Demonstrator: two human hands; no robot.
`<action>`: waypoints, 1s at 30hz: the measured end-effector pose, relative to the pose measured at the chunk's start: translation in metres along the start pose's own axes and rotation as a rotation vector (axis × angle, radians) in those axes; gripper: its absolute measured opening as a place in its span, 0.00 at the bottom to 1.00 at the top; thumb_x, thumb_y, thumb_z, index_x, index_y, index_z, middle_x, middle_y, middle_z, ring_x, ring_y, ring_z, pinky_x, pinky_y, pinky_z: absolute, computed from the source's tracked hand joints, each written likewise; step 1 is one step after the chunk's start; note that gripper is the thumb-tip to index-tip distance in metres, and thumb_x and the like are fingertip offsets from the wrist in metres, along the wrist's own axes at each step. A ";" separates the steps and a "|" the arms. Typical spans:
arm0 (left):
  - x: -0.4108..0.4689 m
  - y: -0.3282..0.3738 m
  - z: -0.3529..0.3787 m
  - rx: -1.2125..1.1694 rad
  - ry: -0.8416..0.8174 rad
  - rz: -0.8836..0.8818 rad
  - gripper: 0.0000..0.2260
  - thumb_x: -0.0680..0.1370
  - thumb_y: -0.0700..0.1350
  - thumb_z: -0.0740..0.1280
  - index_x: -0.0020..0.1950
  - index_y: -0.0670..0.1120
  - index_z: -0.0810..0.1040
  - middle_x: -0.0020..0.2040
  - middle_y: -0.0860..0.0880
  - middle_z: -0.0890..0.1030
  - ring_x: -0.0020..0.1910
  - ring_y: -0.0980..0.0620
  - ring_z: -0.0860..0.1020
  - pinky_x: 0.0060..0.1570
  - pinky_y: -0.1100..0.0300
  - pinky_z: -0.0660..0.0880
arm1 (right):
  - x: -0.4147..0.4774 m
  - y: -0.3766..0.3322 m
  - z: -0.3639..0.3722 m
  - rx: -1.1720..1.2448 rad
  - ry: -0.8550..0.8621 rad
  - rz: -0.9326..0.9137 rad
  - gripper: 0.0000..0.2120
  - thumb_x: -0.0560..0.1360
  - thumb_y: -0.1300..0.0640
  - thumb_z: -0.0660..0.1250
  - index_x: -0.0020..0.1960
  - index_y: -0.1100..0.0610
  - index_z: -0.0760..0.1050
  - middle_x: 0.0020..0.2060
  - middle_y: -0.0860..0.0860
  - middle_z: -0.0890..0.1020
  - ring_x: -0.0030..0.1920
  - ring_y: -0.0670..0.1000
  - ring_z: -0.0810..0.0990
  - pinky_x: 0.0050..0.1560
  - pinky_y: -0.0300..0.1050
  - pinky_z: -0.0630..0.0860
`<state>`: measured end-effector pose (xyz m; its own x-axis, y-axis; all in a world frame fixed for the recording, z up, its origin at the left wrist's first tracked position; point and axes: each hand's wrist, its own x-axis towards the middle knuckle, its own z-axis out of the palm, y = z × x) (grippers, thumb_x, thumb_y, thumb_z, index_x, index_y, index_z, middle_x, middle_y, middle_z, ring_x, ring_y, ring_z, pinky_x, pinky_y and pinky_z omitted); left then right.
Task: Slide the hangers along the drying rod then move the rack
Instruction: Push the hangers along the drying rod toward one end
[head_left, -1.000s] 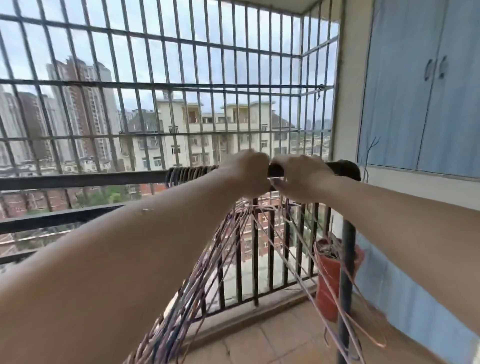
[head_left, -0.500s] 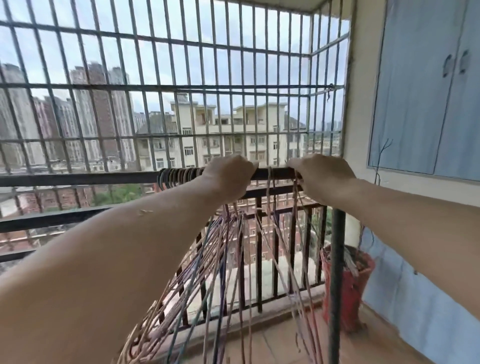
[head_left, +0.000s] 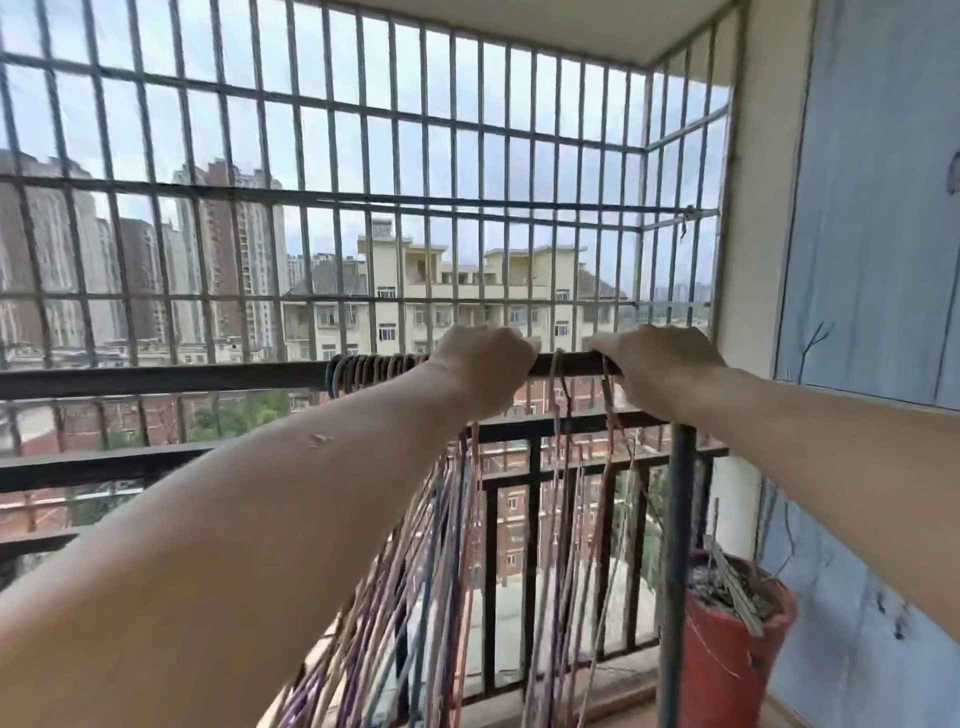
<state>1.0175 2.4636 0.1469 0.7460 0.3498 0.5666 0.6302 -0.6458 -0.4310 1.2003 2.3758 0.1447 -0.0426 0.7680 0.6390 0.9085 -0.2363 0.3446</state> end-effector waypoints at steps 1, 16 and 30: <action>0.006 -0.007 0.008 0.010 0.005 0.001 0.03 0.79 0.38 0.62 0.51 0.44 0.72 0.38 0.49 0.76 0.31 0.56 0.73 0.31 0.63 0.71 | 0.011 -0.001 0.009 -0.002 0.001 0.000 0.24 0.72 0.73 0.60 0.59 0.49 0.71 0.30 0.48 0.76 0.24 0.46 0.71 0.21 0.37 0.58; 0.103 -0.042 0.132 0.111 -0.086 -0.065 0.06 0.80 0.41 0.61 0.57 0.43 0.73 0.36 0.49 0.74 0.27 0.57 0.72 0.23 0.64 0.66 | 0.125 0.035 0.156 0.080 -0.075 -0.095 0.21 0.73 0.72 0.60 0.56 0.49 0.71 0.29 0.48 0.74 0.24 0.45 0.72 0.23 0.36 0.66; 0.239 0.008 0.210 0.130 -0.149 -0.127 0.03 0.80 0.40 0.62 0.52 0.45 0.71 0.36 0.50 0.75 0.27 0.57 0.71 0.25 0.64 0.70 | 0.179 0.152 0.256 0.171 -0.112 -0.158 0.20 0.74 0.72 0.59 0.58 0.52 0.72 0.31 0.49 0.76 0.27 0.47 0.75 0.26 0.40 0.72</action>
<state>1.2456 2.6846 0.1317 0.6767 0.5251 0.5160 0.7360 -0.5009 -0.4554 1.4370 2.6294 0.1350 -0.1521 0.8506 0.5034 0.9517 -0.0113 0.3067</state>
